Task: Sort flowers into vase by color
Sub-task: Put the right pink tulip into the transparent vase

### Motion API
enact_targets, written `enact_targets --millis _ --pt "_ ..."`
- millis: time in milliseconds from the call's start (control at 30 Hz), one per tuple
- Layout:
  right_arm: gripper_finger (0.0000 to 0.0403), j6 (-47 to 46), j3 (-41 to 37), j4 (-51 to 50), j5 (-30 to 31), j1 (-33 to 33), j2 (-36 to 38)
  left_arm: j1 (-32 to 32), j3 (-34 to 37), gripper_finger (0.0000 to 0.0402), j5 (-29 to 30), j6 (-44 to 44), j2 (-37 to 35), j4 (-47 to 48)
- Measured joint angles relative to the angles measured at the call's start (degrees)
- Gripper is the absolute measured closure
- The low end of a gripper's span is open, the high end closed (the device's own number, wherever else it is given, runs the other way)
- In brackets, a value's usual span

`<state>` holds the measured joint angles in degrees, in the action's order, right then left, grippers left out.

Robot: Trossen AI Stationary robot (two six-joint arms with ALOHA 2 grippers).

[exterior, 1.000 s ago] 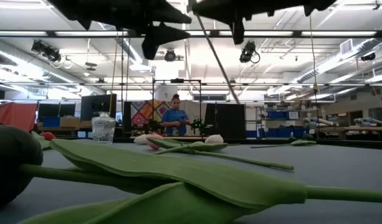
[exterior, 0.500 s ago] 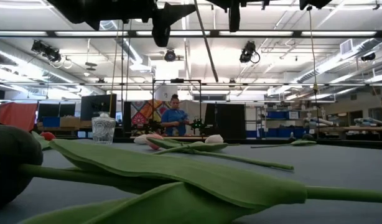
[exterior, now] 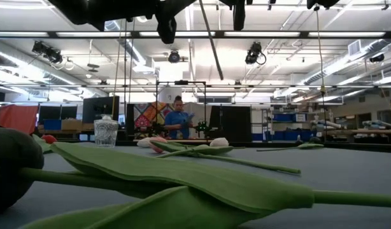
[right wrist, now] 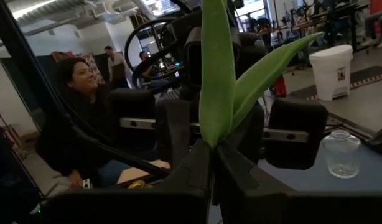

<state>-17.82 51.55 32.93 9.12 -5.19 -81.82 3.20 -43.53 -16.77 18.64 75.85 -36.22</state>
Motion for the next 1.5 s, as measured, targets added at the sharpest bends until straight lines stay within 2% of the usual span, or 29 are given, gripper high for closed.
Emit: enact_targets --millis 167,467,867,1067,1167,1300,1400,1500 --pt "0.0378 0.0 0.0 -0.2 -1.5 0.4 0.0 0.0 0.0 0.0318 0.0 0.0 0.2 -0.9" --pt "0.0378 0.0 0.0 0.0 -3.6 1.6 0.0 0.8 0.0 0.0304 0.1 -0.8 0.3 -1.7" --pt "0.0378 0.0 0.0 -0.5 -7.1 3.1 0.0 1.5 0.0 0.039 -0.1 -1.7 0.7 -1.4" --pt "0.0359 -1.5 -0.1 -0.6 -6.5 3.5 0.0 1.5 -0.1 0.0398 0.3 -3.4 -0.1 1.1" --pt "0.0331 -2.6 -0.1 -0.3 -3.9 3.5 0.3 1.6 -0.1 0.0399 0.6 -5.3 -2.9 7.1" --pt "0.029 -3.2 0.0 1.1 -2.3 3.6 1.4 1.4 -0.1 0.04 2.9 -9.1 -9.4 22.0" --pt "0.0267 -4.0 0.0 0.9 -0.5 3.6 2.3 0.9 0.0 0.0401 7.0 -10.8 -15.4 31.7" --pt "0.0258 -7.1 0.0 0.4 3.3 3.6 3.8 -0.3 -0.1 0.0401 13.6 -12.4 -21.4 40.5"
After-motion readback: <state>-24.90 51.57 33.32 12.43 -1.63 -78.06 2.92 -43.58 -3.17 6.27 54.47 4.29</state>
